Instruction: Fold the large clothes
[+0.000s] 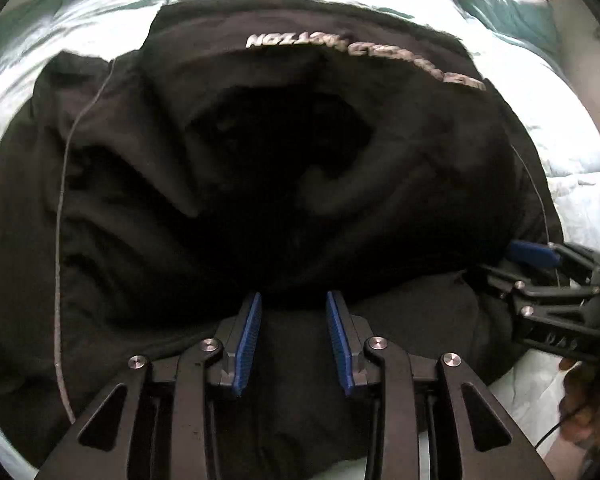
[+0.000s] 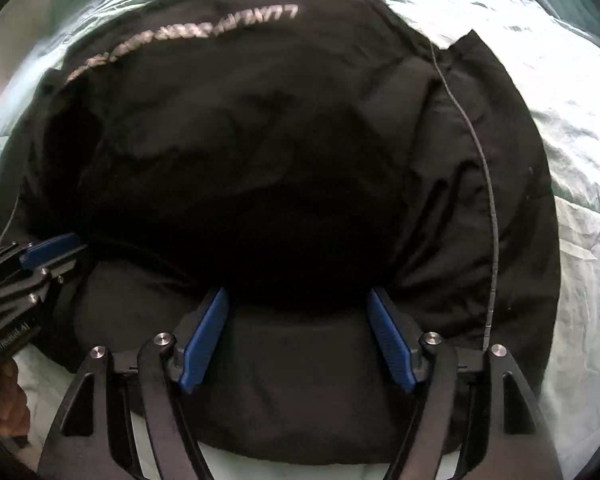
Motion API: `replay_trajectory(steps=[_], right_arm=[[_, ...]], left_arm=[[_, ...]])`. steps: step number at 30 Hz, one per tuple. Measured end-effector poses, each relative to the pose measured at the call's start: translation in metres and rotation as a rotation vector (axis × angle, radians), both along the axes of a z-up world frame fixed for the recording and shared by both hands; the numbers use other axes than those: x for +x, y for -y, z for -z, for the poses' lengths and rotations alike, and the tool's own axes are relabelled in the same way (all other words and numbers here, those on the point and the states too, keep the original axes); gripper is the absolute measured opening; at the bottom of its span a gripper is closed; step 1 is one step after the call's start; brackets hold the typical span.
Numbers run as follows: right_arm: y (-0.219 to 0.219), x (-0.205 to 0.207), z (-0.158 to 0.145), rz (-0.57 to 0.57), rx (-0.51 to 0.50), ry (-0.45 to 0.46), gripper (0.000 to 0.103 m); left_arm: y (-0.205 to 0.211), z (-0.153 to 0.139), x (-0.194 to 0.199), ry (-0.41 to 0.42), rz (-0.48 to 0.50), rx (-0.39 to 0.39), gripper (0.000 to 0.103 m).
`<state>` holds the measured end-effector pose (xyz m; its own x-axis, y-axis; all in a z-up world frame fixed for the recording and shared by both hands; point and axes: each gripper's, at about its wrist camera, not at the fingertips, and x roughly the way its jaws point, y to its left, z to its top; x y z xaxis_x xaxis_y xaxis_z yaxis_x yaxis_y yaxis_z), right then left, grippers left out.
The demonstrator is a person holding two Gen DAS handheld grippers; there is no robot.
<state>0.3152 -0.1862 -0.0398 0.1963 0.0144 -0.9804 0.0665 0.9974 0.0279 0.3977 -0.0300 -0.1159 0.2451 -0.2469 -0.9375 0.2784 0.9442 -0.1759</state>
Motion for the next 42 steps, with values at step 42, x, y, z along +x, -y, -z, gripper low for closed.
replay_trajectory(steps=[42], right_arm=[[0.006,0.013,-0.010,-0.011,0.094,-0.013,0.084]], left_arm=[[-0.109,-0.007,0.020,-0.218,-0.269,-0.338,0.052]])
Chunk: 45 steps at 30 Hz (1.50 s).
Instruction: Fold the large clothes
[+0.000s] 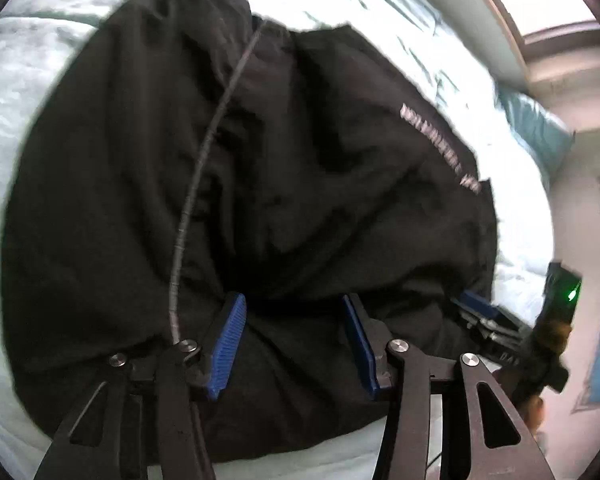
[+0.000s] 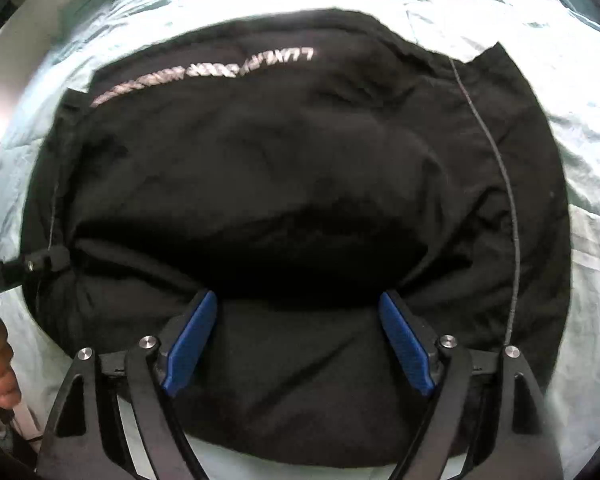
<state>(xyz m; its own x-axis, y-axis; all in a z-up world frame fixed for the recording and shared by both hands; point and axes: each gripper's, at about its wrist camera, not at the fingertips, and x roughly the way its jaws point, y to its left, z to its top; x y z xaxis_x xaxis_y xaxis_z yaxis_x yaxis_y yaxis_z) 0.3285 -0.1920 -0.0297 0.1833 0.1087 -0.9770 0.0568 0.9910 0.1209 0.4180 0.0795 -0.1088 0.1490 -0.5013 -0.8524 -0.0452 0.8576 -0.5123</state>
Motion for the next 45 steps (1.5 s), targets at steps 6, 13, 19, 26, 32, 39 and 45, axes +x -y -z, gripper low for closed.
replay_trajectory(steps=[6,13,19,26,32,39,45], right_arm=[[0.048,-0.024,-0.039,0.112,0.035,0.083,0.084],[0.128,-0.053,-0.046,0.294,0.030,0.093,0.084],[0.150,-0.063,-0.056,0.358,0.007,0.118,0.084],[0.178,-0.058,-0.040,0.380,0.055,0.099,0.084],[0.195,-0.040,-0.011,0.371,0.134,0.064,0.084],[0.206,-0.024,0.022,0.350,0.288,0.023,0.084],[0.219,-0.020,0.041,0.398,0.462,0.011,0.087]], left_arm=[[-0.058,-0.038,-0.016,0.072,-0.116,0.058,0.052],[-0.129,-0.047,-0.026,0.089,-0.267,-0.010,0.053],[-0.133,-0.032,-0.015,0.050,-0.264,-0.001,0.054],[-0.137,-0.006,0.001,-0.008,-0.270,-0.037,0.054],[-0.129,0.007,0.014,-0.013,-0.195,-0.068,0.054],[-0.111,0.031,0.032,-0.058,-0.140,-0.113,0.054],[-0.102,0.043,0.044,-0.080,-0.132,-0.134,0.063]])
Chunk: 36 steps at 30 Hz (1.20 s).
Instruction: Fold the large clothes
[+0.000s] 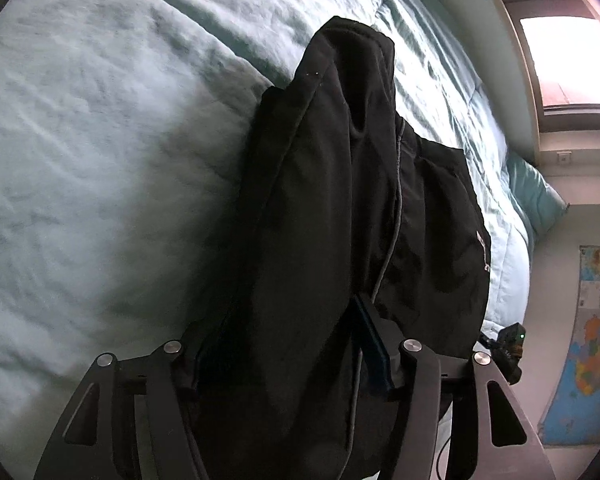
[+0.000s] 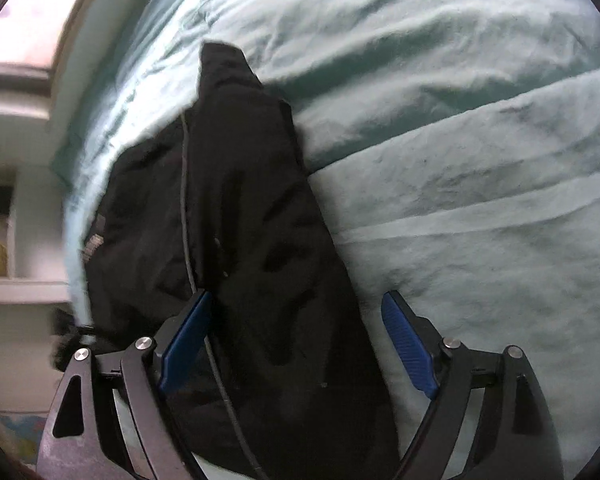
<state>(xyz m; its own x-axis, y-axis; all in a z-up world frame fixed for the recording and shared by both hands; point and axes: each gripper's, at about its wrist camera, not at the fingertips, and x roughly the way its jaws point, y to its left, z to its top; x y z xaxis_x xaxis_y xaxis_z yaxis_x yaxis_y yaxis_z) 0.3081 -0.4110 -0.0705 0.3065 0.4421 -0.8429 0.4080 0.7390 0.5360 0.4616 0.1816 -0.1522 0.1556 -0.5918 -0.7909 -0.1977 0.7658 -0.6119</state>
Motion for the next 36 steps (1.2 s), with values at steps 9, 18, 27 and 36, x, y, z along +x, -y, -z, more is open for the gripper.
replay_trajectory(steps=[9,18,27,36], right_arm=[[-0.017,0.011,0.011,-0.095,0.027,-0.003,0.089],[-0.044,0.041,0.041,-0.123,0.122,0.024,0.103],[-0.077,0.043,-0.012,-0.187,0.008,0.106,0.040],[-0.124,0.035,-0.121,-0.283,-0.112,0.278,0.034]], left_arm=[[-0.001,0.009,0.005,-0.012,-0.002,-0.051,0.064],[0.001,0.026,0.010,-0.036,-0.033,-0.136,0.069],[0.016,-0.035,-0.006,0.168,0.012,-0.095,0.028],[0.034,-0.161,-0.013,0.443,0.078,-0.140,0.023]])
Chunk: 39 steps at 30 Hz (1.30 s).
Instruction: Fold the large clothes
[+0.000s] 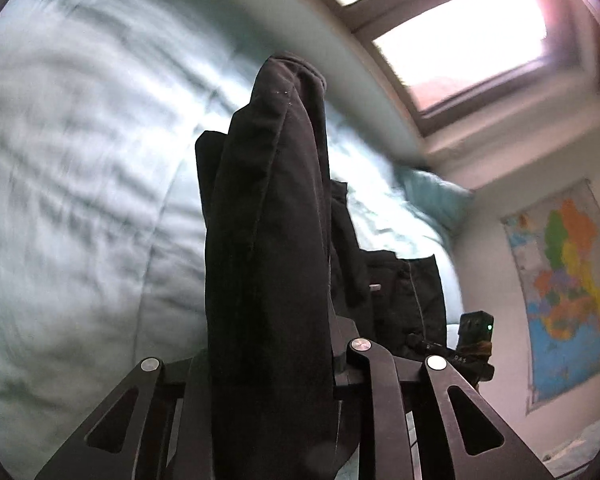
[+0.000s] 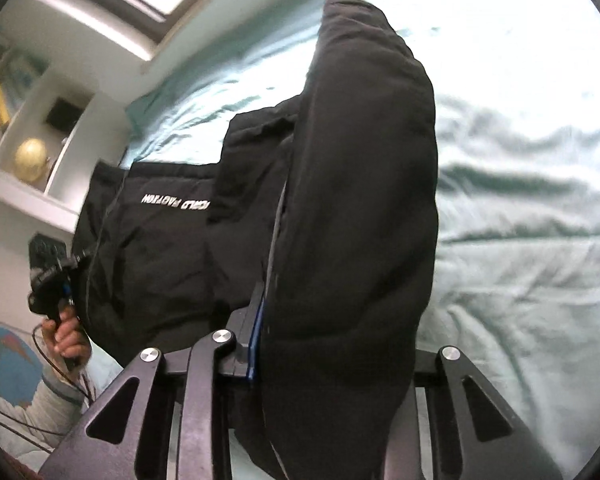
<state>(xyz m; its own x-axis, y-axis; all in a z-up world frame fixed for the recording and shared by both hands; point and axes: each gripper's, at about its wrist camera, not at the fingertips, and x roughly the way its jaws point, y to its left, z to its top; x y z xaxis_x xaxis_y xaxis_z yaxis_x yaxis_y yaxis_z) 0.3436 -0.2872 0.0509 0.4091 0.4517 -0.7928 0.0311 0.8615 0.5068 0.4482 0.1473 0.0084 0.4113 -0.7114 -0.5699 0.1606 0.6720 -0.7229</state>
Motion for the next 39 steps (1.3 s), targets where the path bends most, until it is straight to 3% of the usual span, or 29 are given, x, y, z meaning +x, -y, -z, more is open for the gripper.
replay_trajectory(steps=[5,10,14,15,16,17,18,20,22,23,25,26,27,28,30,35,37,39], right_arm=[[-0.018,0.010,-0.035,-0.025,-0.028,0.060,0.034],[-0.035,-0.003,-0.053,-0.036,-0.058,0.090,0.034],[-0.047,-0.033,-0.062,-0.038,-0.055,0.080,0.032],[-0.050,-0.043,-0.063,-0.047,-0.021,0.083,0.020],[-0.054,-0.052,-0.063,-0.059,0.030,0.083,0.019],[-0.060,-0.059,-0.063,-0.062,0.017,0.076,0.019],[-0.073,-0.064,-0.059,-0.068,-0.083,0.046,0.019],[-0.085,-0.068,-0.035,-0.072,-0.166,-0.043,0.019],[-0.078,-0.070,-0.005,-0.025,-0.134,-0.111,0.027],[-0.071,-0.071,0.011,0.008,-0.151,-0.132,0.030],[-0.047,-0.070,0.032,0.089,-0.154,-0.153,0.038],[-0.035,-0.069,0.039,0.116,-0.115,-0.160,0.043],[-0.025,-0.068,0.045,0.138,-0.086,-0.164,0.057],[-0.017,-0.066,0.049,0.167,-0.072,-0.171,0.067],[-0.008,-0.062,0.057,0.185,-0.074,-0.186,0.074],[-0.002,-0.041,0.102,0.141,-0.050,-0.253,0.076],[0.000,-0.033,0.118,0.137,0.026,-0.272,0.089],[0.006,-0.030,0.141,0.145,0.158,-0.298,0.092]], left_arm=[[-0.009,-0.049,0.000,0.105,0.005,0.010,0.023],[-0.019,-0.071,-0.025,0.140,-0.007,0.012,0.023],[-0.024,-0.066,-0.060,0.104,-0.008,0.024,0.023],[-0.023,-0.063,-0.068,0.094,-0.003,0.023,0.023],[-0.023,-0.058,-0.078,0.073,0.007,0.014,0.023],[-0.022,-0.052,-0.084,0.057,0.016,0.011,0.023],[-0.017,-0.042,-0.091,0.025,0.026,0.033,0.024],[-0.009,-0.011,-0.098,-0.051,0.026,0.152,0.024],[-0.024,0.029,-0.097,-0.100,-0.051,0.289,0.025],[-0.039,0.051,-0.093,-0.165,-0.106,0.300,0.027],[-0.088,0.105,-0.089,-0.322,-0.207,0.136,0.028],[-0.101,0.118,-0.090,-0.348,-0.224,0.066,0.029],[-0.111,0.128,-0.092,-0.366,-0.240,0.010,0.032],[-0.117,0.131,-0.095,-0.368,-0.249,-0.009,0.035],[-0.118,0.129,-0.096,-0.355,-0.238,0.017,0.039],[-0.113,0.131,-0.087,-0.360,-0.201,0.076,0.046],[-0.110,0.130,-0.084,-0.363,-0.197,0.080,0.048],[-0.107,0.134,-0.087,-0.367,-0.192,0.080,0.050]])
